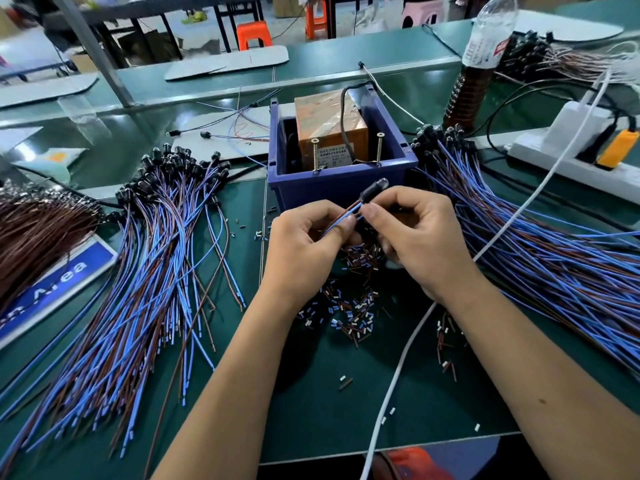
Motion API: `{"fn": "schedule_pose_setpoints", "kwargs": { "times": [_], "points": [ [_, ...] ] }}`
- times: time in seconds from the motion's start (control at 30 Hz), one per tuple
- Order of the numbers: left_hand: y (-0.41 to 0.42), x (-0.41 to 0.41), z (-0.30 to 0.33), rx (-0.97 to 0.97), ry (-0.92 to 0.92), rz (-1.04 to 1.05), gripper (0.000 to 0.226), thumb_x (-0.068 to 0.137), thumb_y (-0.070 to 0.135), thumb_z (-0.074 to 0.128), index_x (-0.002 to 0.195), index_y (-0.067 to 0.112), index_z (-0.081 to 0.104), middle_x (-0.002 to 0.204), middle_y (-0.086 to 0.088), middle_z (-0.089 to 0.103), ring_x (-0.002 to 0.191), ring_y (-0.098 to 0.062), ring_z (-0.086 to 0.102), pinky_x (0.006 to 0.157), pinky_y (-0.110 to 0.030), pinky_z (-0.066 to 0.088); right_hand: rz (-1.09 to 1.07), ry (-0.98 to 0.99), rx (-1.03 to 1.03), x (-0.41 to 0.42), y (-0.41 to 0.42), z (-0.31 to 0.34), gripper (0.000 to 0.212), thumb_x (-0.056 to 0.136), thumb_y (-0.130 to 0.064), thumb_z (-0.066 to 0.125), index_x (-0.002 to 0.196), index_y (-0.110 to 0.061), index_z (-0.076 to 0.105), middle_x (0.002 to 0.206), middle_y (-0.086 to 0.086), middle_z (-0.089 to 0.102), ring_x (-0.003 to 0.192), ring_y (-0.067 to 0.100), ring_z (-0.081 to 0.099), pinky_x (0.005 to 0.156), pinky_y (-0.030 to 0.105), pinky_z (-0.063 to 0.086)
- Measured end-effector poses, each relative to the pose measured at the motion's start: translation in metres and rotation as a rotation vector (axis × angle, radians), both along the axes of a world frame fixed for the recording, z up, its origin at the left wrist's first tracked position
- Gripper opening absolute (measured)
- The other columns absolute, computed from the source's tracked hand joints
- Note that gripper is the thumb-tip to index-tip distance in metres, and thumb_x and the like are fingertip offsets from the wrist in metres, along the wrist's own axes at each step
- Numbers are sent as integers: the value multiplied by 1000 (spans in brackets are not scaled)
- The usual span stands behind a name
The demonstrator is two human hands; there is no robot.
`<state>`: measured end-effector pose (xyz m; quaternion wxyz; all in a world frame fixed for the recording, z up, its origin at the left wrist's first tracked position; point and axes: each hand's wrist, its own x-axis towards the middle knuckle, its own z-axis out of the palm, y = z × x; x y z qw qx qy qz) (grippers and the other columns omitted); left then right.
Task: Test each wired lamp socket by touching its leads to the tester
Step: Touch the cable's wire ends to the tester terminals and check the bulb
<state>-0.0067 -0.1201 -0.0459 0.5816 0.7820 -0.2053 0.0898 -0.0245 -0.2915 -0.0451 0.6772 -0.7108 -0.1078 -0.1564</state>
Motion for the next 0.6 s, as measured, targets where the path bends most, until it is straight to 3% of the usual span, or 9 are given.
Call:
{"fn": "schedule_pose_setpoints", "kwargs": {
  "times": [0.1, 0.23, 0.33, 0.43, 0.53, 0.6],
  "points": [
    [-2, -1, 0, -141, 33, 8, 13, 95, 11, 65, 84, 9, 72, 73, -3, 75, 69, -21, 72, 72, -39, 60, 85, 47, 156, -3, 8, 0, 3, 93, -9, 76, 95, -10, 77, 61, -2, 69, 43, 3, 50, 42, 12, 36],
    [-6, -3, 1, -233, 60, -10, 16, 99, 7, 63, 86, 1, 69, 70, -4, 74, 51, 1, 59, 55, -8, 44, 45, 84, 248, -3, 13, -1, 4, 92, -10, 77, 92, -12, 80, 58, -1, 68, 43, 4, 51, 37, 16, 34],
    [-7, -1, 1, -311, 68, 71, 14, 99, 8, 65, 87, 1, 70, 67, 2, 70, 54, -1, 57, 55, -12, 44, 87, 88, 277, -3, 14, -3, 7, 83, -20, 83, 88, -15, 81, 67, 11, 72, 48, 9, 54, 37, 19, 38],
    [-6, 2, -1, -321, 51, 185, 14, 98, 12, 69, 86, 6, 71, 68, 6, 68, 60, -6, 57, 60, -20, 46, 130, 71, 237, -3, 19, -5, 17, 79, -19, 84, 94, -11, 81, 75, 24, 71, 53, 13, 55, 41, 19, 40],
    [-8, 1, -1, -306, 22, 249, 13, 97, 13, 70, 86, 8, 72, 67, 10, 67, 59, -1, 56, 59, -16, 45, 142, 21, 221, -4, 23, -5, 16, 84, -1, 81, 99, -3, 78, 73, 0, 74, 54, 2, 59, 49, 11, 44],
    [-11, 0, -1, -294, 0, 269, 13, 97, 11, 69, 85, 8, 72, 68, 11, 68, 62, 0, 58, 61, -15, 46, 127, 2, 227, -4, 24, -6, 13, 84, 5, 79, 97, 1, 77, 73, -6, 72, 54, 0, 59, 52, 7, 43]
  ]
}}
